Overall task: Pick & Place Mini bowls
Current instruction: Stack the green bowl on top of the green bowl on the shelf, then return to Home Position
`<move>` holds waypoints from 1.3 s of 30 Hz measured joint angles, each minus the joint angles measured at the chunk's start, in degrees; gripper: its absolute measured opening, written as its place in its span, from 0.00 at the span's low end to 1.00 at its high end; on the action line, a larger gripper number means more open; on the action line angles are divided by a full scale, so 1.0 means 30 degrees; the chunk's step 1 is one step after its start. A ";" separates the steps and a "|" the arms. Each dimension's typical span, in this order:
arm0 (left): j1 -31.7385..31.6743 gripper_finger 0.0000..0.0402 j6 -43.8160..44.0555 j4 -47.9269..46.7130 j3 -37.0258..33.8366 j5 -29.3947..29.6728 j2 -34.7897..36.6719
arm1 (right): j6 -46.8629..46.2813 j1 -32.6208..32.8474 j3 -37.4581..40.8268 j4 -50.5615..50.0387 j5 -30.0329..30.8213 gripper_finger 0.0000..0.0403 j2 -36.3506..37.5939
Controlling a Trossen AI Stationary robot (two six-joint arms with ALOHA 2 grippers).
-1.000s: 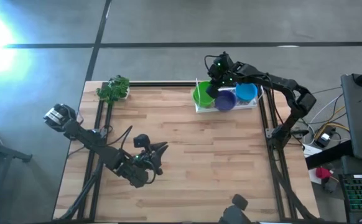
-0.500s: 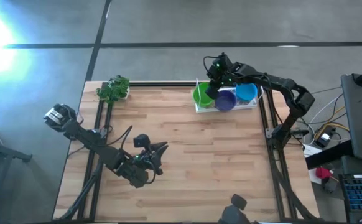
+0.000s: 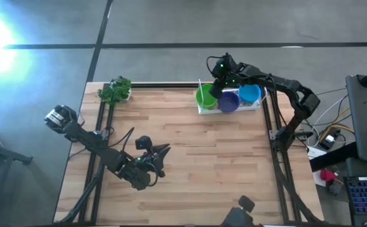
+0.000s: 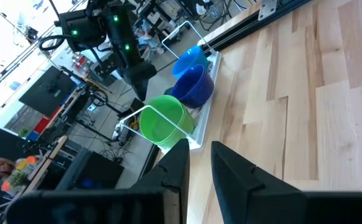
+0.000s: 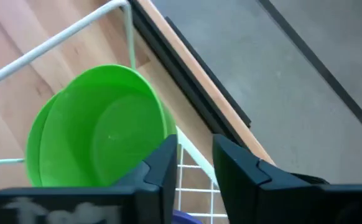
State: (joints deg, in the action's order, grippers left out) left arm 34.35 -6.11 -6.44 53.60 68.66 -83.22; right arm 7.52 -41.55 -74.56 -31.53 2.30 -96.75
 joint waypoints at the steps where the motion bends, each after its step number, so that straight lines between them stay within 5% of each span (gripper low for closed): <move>1: 0.0000 0.16 -0.0014 0.0000 0.0000 0.0000 0.0000 | -0.0081 -0.0009 0.0000 0.0000 0.0045 0.22 0.0000; 8: 0.0000 0.16 -0.0022 0.0000 0.0000 0.0000 0.0000 | 0.0053 0.0013 0.0000 -0.0043 -0.1255 0.03 -0.0049; 24: -0.0022 0.16 -0.0041 0.0000 0.0000 0.0000 0.0000 | 0.0042 0.0013 0.0080 -0.0450 -0.1138 0.02 -0.1170; 39: -0.0136 0.15 0.1488 -0.0078 0.0000 -0.1142 0.3173 | -0.0523 0.2399 0.0244 -0.3861 -0.0848 0.02 0.4492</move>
State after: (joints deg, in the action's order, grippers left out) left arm 33.94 -1.65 -6.67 53.60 65.24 -73.70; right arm 5.96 -34.36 -73.83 -43.11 -0.24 -83.27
